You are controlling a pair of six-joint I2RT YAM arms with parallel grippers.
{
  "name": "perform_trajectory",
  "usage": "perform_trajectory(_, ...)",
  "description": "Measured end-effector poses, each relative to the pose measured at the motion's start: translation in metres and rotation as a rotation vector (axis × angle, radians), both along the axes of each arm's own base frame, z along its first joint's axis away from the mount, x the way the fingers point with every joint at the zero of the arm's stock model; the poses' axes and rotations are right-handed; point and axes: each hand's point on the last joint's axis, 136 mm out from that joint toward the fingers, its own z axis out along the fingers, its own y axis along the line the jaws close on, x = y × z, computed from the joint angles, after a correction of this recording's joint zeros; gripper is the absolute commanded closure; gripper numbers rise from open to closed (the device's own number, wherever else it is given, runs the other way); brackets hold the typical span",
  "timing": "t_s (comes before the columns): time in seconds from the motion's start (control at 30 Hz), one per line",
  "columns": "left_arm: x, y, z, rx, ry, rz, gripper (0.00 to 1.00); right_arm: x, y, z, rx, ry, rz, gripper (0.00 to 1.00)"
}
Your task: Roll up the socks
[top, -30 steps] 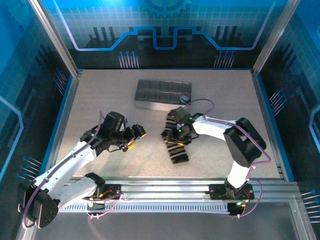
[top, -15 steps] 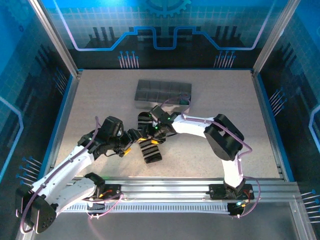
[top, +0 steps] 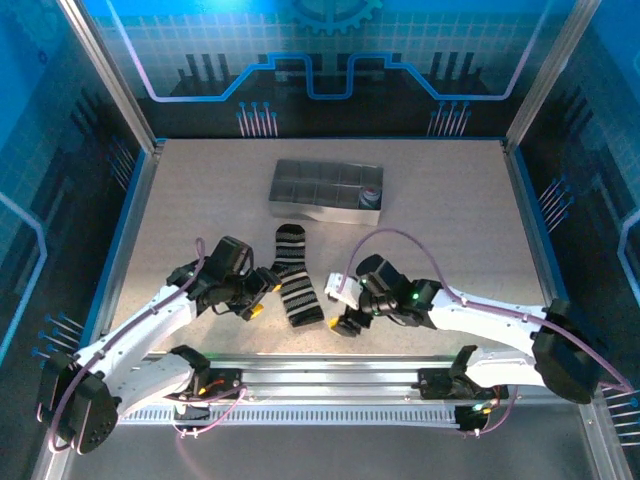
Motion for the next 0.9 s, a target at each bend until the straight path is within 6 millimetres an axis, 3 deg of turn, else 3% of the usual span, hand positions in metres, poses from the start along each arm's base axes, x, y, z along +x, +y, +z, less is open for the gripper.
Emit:
perform_trajectory(0.33, -0.016, 0.004, -0.021, -0.037, 0.045, 0.057, 0.4, 0.007, 0.012, -0.046, -0.196, -0.219, 0.264, 0.28)
perform_trajectory(0.53, -0.018, 0.005, -0.028, -0.051, 0.057, 0.091, 0.4, 0.017, 0.034, -0.052, -0.207, -0.26, 0.284, 0.35)
perform_trajectory(0.7, -0.015, 0.002, -0.026, -0.067, 0.045, 0.089, 0.4, 0.022, 0.052, -0.049, -0.194, -0.293, 0.297, 0.58)
perform_trajectory(0.8, -0.015, 0.003, -0.03, -0.067, 0.046, 0.09, 0.4, 0.018, 0.057, -0.048, -0.188, -0.292, 0.309, 0.76)
perform_trajectory(0.9, -0.015, 0.002, -0.033, -0.065, 0.056, 0.092, 0.41, 0.01, 0.058, -0.05, -0.195, -0.28, 0.322, 0.88)
